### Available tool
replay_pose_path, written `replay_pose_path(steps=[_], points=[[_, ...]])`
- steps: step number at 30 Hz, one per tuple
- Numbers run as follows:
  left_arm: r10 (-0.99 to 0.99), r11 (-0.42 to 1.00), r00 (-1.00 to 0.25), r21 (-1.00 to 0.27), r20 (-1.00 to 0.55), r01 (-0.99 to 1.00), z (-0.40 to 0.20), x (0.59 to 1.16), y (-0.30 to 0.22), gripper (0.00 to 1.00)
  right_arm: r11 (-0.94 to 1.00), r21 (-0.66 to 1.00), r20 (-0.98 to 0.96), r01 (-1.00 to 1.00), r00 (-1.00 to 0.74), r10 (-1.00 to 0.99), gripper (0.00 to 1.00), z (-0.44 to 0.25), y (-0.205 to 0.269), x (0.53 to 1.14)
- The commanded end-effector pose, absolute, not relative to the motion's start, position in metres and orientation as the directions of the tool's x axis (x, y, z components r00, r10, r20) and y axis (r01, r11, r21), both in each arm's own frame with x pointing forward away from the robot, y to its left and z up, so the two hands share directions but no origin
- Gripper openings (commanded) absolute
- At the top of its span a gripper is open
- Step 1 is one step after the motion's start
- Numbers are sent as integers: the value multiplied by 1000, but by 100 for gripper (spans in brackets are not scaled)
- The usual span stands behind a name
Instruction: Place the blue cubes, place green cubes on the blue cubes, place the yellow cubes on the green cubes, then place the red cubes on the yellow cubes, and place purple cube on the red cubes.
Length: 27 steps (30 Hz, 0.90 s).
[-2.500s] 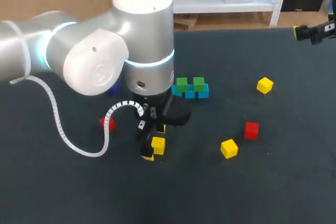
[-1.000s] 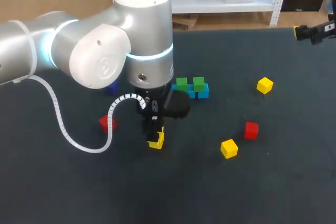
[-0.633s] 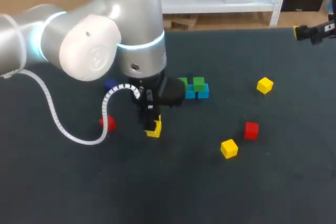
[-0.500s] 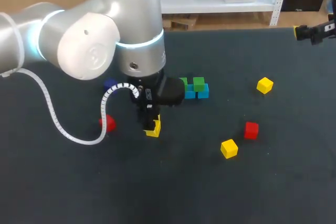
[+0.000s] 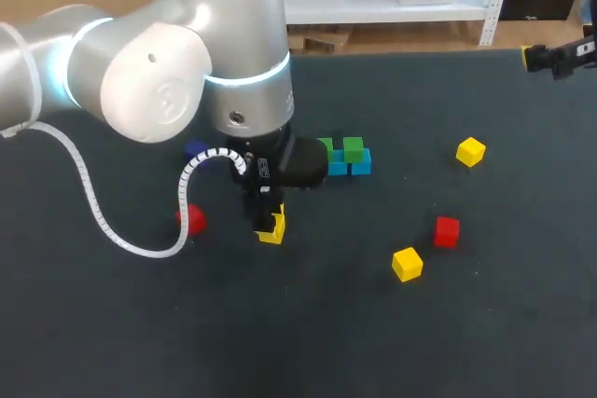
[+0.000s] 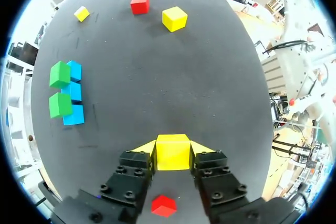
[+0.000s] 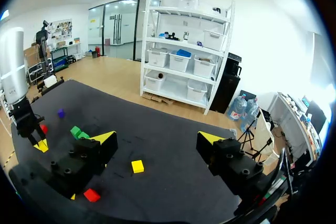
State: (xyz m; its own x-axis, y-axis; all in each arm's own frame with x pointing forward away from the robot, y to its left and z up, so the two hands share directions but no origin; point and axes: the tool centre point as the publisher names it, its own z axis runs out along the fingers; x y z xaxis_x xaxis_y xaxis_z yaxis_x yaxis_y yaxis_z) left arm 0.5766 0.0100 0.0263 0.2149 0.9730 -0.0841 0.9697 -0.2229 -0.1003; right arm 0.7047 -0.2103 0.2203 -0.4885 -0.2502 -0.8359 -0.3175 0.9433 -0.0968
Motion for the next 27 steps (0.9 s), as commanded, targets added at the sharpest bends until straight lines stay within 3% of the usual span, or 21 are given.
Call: replay_pose_path(steps=[1,17,27], points=[[972,-225,217,-100,-86,969,26,577,11,0,942,-93,-858,-322,-454,-240,100,216,-211,706],[972,-230,222,-99,-83,968,16,588,9,0,942,-93,-858,-322,-454,-240,100,216,-211,706],[973,-229,226,-68,-56,971,39,601,5,0,942,-93,-858,-322,-454,-240,100,216,-211,706]])
